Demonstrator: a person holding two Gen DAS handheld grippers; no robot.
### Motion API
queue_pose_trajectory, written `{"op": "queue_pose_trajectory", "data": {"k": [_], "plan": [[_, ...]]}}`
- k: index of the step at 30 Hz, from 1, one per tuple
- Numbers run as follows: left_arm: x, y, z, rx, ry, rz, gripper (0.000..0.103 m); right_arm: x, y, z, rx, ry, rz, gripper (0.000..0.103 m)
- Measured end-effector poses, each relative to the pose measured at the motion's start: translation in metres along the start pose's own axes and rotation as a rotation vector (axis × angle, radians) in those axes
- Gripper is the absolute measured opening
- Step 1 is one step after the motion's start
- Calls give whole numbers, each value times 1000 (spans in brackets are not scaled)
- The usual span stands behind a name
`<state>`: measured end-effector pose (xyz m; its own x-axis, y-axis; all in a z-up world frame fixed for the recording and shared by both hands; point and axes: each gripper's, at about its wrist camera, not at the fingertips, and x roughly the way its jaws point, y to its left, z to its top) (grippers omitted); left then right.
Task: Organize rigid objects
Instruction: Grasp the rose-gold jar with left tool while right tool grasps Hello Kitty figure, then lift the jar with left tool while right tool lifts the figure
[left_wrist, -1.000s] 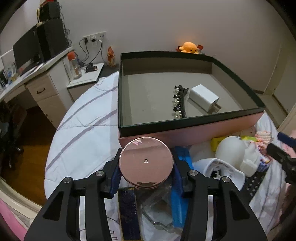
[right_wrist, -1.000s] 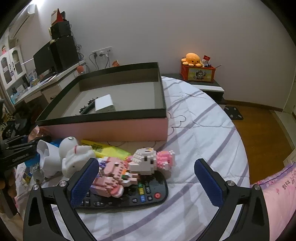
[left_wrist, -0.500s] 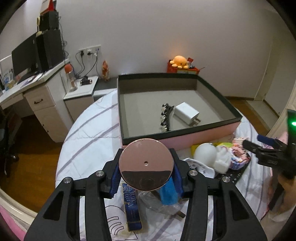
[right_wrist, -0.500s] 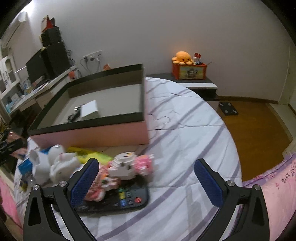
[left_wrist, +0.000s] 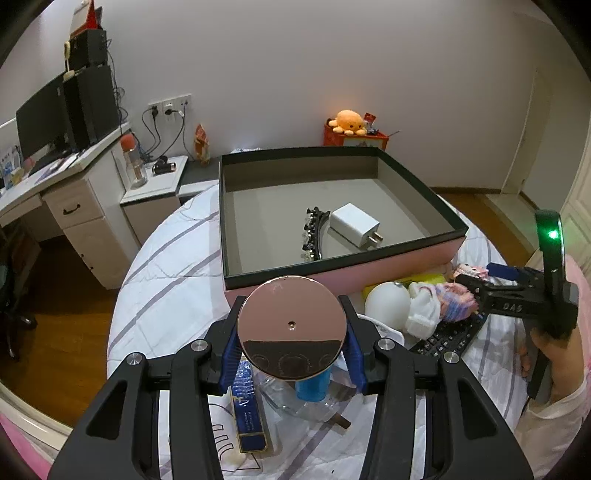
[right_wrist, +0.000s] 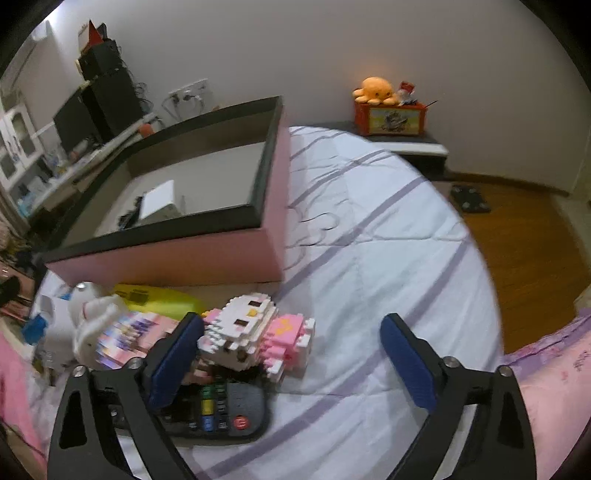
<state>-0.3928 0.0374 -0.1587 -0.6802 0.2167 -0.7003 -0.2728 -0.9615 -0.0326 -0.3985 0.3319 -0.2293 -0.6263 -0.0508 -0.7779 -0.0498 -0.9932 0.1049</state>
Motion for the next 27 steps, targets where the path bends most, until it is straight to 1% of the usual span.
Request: {"op": "queue_pose_trajectory", "data": {"k": [2, 4, 6, 7, 14, 16, 19, 23, 25, 27], "plan": [[-1, -2, 0, 7, -3, 9, 47, 0, -2, -1, 5, -1, 3, 94], [-1, -2, 1, 8, -1, 7, 47, 1, -1, -1, -4, 2, 2, 86], [-1, -3, 1, 10, -2, -1, 47, 2, 1, 0, -20, -2, -18, 59], [-1, -4, 1, 12, 0, -2, 47, 2, 1, 0, -31, -5, -31, 55], [-3, -6, 2, 14, -3, -15, 47, -3, -2, -2, -32, -12, -4, 55], [-5, -7, 1, 17, -7, -20, 48, -8, -3, -3, -26, -25, 21, 55], [-12, -9, 1, 20, -29, -28, 48, -17, 0, -4, -18, -43, 64, 55], [-23, -12, 2, 34, -68, -45, 46, -29, 8, -3, -31, -63, 78, 55], [-21, -12, 2, 30, -63, -58, 46, -32, 12, -3, -39, -67, 79, 55], [-16, -8, -3, 16, -40, -43, 46, -33, 14, -4, -38, -64, 82, 56]]}}
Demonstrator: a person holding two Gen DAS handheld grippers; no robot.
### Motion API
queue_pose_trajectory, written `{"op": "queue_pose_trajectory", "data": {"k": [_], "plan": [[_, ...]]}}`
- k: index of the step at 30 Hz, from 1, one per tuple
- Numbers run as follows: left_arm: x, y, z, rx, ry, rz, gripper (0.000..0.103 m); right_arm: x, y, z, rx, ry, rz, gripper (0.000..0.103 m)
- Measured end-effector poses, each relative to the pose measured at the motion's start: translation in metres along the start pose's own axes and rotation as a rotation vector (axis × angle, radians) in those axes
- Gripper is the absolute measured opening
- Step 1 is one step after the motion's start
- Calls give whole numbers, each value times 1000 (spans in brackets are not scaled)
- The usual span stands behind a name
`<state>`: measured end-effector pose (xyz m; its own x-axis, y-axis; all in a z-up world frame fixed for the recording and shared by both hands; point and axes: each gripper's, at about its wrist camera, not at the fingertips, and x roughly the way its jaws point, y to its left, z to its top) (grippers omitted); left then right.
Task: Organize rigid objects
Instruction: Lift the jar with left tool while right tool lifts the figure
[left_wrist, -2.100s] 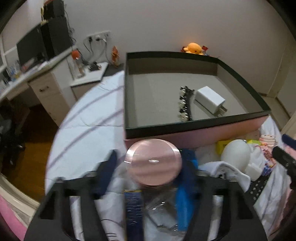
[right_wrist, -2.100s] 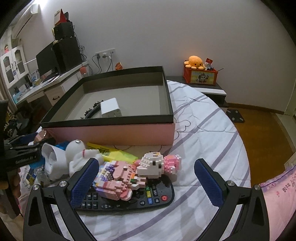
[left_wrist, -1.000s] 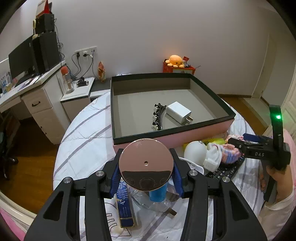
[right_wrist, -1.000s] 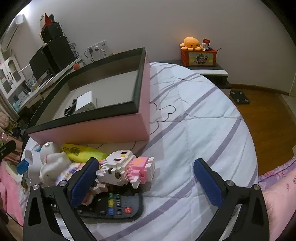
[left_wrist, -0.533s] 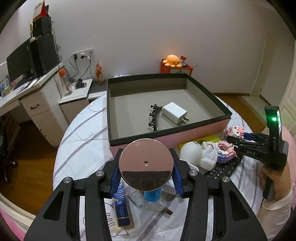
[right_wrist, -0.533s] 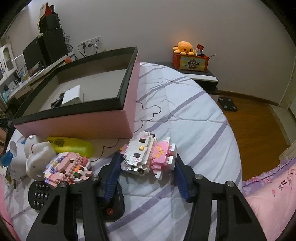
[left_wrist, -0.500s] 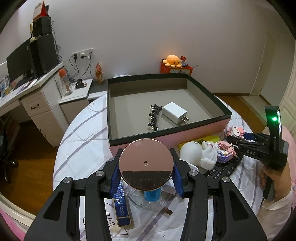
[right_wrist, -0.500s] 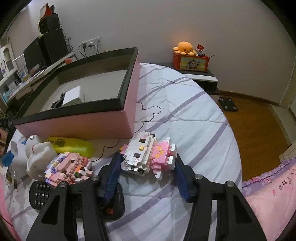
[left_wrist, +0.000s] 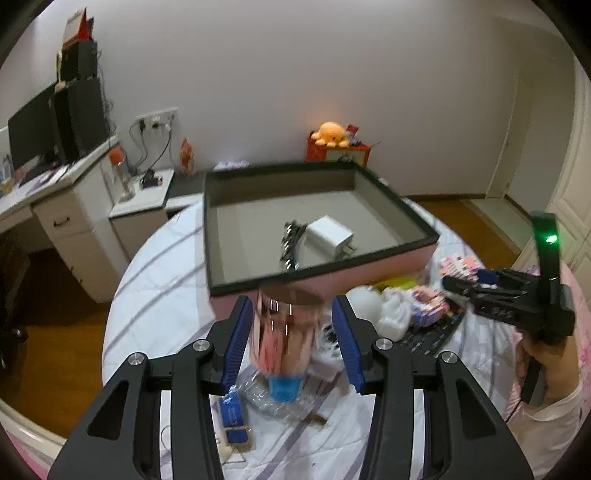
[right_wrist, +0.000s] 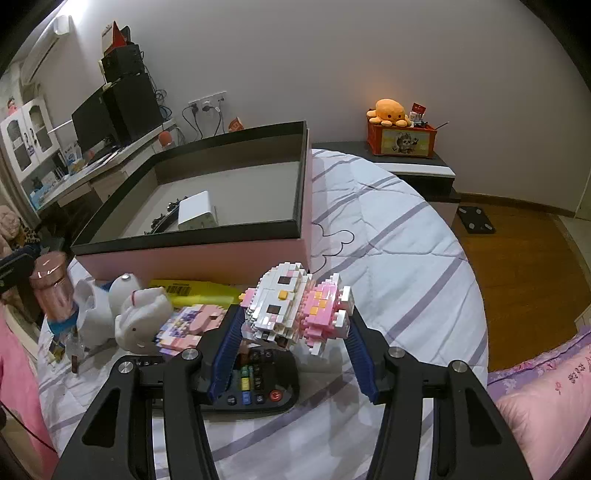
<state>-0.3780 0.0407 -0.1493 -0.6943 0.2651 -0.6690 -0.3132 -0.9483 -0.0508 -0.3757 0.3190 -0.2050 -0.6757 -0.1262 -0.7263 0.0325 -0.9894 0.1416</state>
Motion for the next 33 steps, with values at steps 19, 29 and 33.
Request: {"op": "queue_pose_trajectory", "data": {"k": [19, 29, 33], "plan": [[46, 49, -30, -177, 108, 65, 70, 12, -6, -8, 20, 34, 9, 56], [70, 52, -31, -138, 152, 69, 56, 23, -10, -5, 30, 46, 12, 56], [67, 47, -31, -103, 138, 92, 55, 22, -10, -4, 28, 46, 5, 56]]}}
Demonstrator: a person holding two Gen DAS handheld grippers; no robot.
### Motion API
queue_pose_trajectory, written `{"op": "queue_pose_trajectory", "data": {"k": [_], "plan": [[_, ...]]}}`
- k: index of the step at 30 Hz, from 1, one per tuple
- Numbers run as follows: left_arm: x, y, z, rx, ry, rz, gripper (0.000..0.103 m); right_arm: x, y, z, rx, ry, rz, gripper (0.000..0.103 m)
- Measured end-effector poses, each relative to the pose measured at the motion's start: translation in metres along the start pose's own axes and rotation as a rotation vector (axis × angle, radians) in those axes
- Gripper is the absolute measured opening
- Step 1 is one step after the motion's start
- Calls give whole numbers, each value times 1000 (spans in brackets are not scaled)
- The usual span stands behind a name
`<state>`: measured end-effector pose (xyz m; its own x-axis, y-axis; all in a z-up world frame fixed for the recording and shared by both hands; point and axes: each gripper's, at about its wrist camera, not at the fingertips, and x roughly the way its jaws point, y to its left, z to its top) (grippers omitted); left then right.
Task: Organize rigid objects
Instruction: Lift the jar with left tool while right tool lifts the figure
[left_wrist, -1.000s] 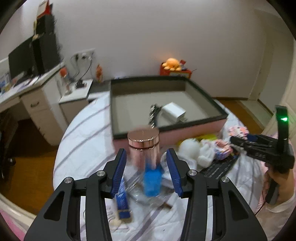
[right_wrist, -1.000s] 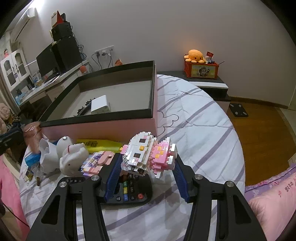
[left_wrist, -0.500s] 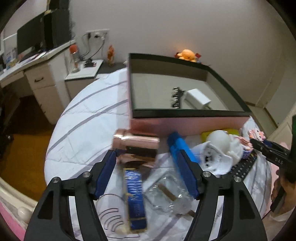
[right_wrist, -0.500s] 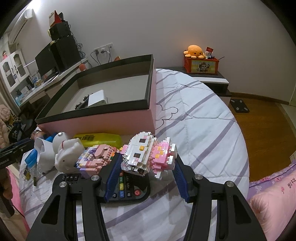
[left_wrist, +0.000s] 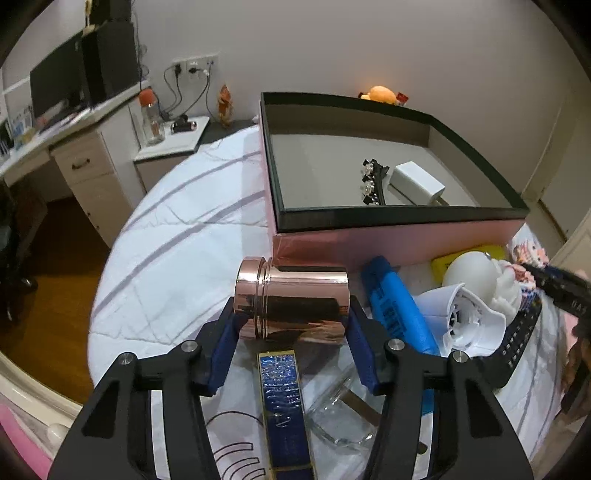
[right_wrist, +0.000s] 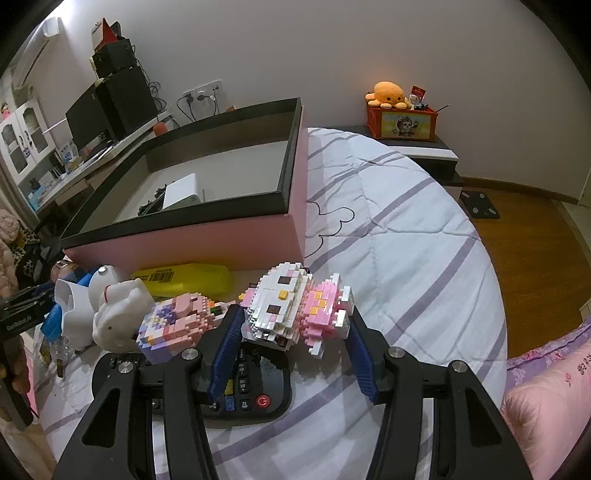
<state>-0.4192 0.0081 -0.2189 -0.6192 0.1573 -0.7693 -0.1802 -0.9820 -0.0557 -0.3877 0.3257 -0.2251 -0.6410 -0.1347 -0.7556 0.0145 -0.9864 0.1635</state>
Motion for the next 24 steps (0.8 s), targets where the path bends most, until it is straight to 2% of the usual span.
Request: {"op": "queue_pose_trajectory", "data": {"k": [8, 13, 18, 20, 24], "plan": [[-22, 0, 1, 17, -27, -3, 55, -19, 7, 3, -16, -41, 4, 56], [-46, -2, 1, 29, -61, -11, 55, -38, 17, 3, -11, -81, 67, 56], [-78, -6, 2, 37, -122, -28, 55, -58, 35, 4, -39, -118, 112, 56], [-94, -7, 2, 26, -149, -26, 55, -65, 42, 3, -46, -132, 162, 56], [-135, -11, 0, 42, -247, -25, 55, -79, 58, -1, -65, -168, 217, 56]]}}
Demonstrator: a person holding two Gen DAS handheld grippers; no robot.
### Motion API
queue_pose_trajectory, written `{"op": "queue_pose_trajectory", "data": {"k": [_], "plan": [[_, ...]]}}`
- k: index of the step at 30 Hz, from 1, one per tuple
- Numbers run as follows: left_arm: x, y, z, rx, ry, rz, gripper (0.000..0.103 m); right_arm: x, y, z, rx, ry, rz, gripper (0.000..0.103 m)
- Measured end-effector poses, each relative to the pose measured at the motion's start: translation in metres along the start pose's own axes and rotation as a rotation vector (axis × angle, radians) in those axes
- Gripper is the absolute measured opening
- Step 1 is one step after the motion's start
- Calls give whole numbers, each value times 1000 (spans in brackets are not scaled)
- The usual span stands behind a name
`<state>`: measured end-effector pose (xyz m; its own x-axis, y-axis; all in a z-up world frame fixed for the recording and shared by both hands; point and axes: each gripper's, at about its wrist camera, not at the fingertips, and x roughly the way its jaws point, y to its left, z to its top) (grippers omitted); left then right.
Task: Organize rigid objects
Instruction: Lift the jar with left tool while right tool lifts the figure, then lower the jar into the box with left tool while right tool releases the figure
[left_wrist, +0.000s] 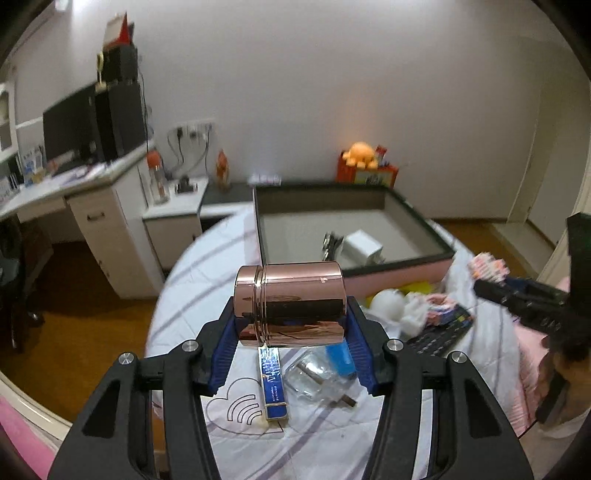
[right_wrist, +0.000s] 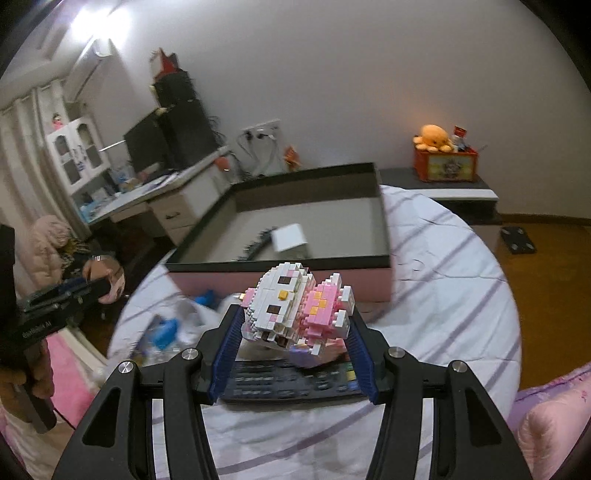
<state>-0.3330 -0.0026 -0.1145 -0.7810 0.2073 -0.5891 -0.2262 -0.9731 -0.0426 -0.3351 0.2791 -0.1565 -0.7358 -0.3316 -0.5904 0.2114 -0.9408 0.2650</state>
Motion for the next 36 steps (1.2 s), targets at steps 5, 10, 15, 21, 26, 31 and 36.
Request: {"op": "queue_pose_trajectory", "data": {"k": [5, 10, 15, 21, 26, 31, 36], "plan": [[-41, -3, 7, -2, -88, 12, 55, -18, 27, 6, -42, -48, 29, 56], [-77, -6, 12, -6, -162, 56, 55, -45, 55, 18, -103, -133, 13, 56], [-115, -8, 16, -8, -245, 90, 55, -72, 80, 28, -155, -207, 7, 56], [-148, -11, 19, 5, -312, 128, 55, -88, 98, 34, -192, -247, 26, 56], [-153, -11, 21, 15, -318, 124, 55, -89, 105, 38, -208, -255, 39, 56], [-137, -13, 27, 27, -293, 116, 55, -85, 107, 43, -215, -247, 36, 56], [-96, -18, 37, 42, -227, 91, 55, -66, 99, 53, -208, -215, 28, 56]]}}
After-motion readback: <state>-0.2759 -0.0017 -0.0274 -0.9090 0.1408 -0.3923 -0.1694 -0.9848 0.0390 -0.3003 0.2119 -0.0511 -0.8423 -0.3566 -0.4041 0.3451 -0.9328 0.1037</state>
